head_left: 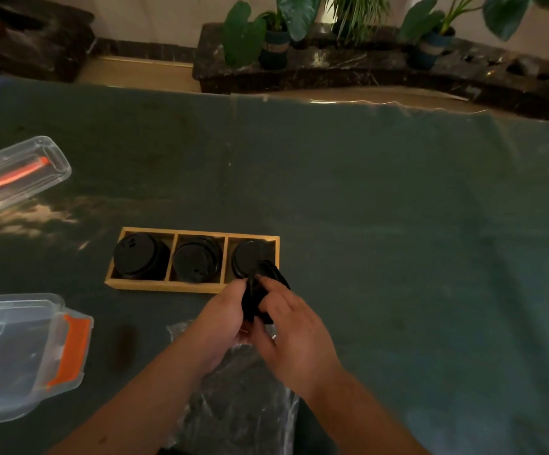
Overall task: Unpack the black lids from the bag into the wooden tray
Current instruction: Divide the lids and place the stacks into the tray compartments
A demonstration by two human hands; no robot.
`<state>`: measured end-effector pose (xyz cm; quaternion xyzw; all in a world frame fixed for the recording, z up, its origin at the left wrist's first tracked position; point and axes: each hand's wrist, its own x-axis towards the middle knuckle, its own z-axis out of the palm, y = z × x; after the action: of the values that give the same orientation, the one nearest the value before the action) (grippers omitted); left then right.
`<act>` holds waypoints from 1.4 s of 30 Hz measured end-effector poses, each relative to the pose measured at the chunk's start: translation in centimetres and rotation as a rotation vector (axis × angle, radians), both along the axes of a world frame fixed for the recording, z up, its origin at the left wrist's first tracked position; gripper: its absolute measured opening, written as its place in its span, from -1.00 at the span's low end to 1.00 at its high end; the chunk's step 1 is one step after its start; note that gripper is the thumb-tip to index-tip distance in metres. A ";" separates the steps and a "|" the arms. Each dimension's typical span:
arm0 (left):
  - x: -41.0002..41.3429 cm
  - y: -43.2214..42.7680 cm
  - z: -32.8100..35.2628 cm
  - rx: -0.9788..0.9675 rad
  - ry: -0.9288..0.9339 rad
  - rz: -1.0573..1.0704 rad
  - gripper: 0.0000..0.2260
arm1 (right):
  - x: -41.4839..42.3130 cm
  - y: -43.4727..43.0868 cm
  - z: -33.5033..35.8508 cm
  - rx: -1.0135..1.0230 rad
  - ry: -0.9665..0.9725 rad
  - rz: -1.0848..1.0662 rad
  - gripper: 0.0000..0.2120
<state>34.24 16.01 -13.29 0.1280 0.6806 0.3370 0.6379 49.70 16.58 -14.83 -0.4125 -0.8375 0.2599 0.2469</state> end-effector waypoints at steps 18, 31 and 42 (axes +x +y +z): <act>-2.6 -1.4 -0.4 0.155 0.238 -0.058 -0.76 | -3.6 1.5 0.3 -0.608 0.120 -0.254 -0.74; -0.5 2.5 -1.8 0.237 1.026 -0.775 -0.31 | -4.7 10.5 -3.3 -0.407 -0.176 -0.375 -0.66; -1.5 3.0 -2.3 0.256 1.332 -0.829 -0.43 | -5.1 9.8 -3.8 -0.334 -0.228 -0.362 -0.65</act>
<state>32.75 19.03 -15.55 0.6179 0.7717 0.0002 0.1504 44.58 26.42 -18.61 -0.6171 -0.7180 0.2979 0.1220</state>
